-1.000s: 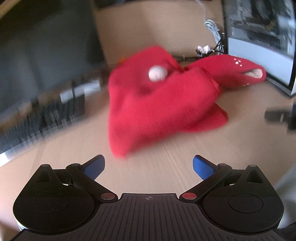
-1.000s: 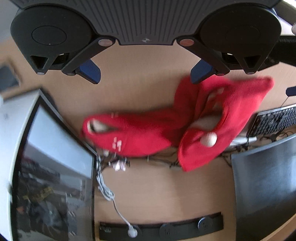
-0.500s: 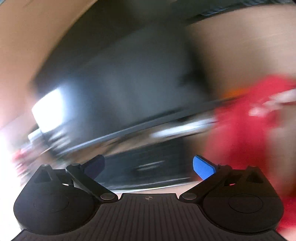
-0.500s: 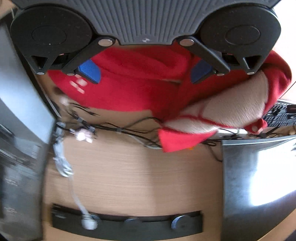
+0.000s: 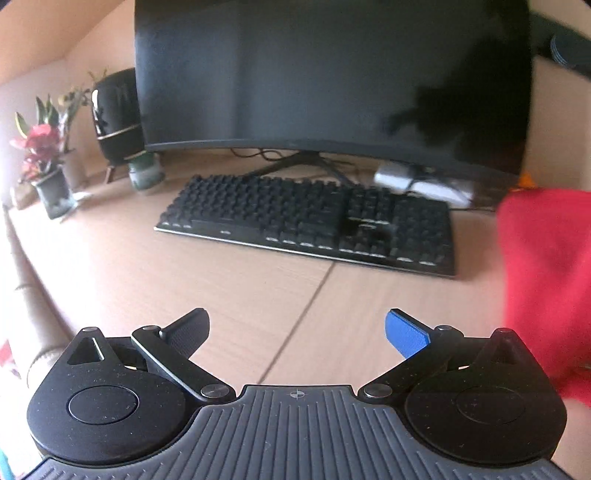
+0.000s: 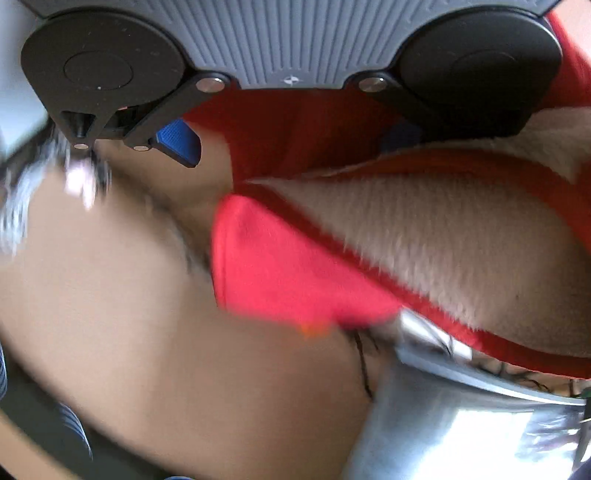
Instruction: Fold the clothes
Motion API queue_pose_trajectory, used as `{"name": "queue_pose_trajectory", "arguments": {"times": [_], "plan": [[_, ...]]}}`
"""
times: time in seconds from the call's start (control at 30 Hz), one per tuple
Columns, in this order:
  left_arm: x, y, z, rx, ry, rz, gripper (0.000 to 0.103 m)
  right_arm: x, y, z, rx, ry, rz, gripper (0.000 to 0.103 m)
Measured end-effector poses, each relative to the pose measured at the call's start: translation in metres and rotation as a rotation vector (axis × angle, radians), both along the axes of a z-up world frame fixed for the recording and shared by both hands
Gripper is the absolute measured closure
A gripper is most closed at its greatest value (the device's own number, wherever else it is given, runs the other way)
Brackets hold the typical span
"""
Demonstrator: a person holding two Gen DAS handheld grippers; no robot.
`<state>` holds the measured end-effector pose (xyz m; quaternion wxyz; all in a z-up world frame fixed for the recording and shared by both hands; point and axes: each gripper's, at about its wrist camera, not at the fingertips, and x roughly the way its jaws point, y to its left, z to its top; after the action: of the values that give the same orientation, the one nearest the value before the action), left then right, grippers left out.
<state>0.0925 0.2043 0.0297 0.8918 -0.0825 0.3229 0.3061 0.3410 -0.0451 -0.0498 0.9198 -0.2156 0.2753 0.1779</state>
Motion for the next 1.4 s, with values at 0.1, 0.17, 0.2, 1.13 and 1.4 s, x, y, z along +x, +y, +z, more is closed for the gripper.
{"name": "queue_pose_trajectory", "arguments": {"times": [0.1,0.17,0.2,1.13,1.4], "plan": [[-0.028,0.003,0.022,-0.056,-0.116,-0.024,0.000,-0.019,0.052,0.004,0.128,0.011,0.192,0.000],[-0.039,0.005,0.040,-0.080,-0.188,-0.037,0.000,-0.036,0.089,0.003,0.203,0.036,0.342,0.000],[-0.043,0.006,0.049,-0.087,-0.218,-0.044,0.000,-0.048,0.099,0.004,0.229,0.066,0.435,0.000],[0.192,-0.024,-0.070,-0.559,0.133,-0.641,0.000,-0.028,-0.279,-0.011,0.482,0.171,-0.564,0.000],[0.147,-0.038,-0.069,-0.672,0.211,-0.614,0.000,0.026,-0.201,0.066,0.235,-0.125,-0.314,0.000]]}}
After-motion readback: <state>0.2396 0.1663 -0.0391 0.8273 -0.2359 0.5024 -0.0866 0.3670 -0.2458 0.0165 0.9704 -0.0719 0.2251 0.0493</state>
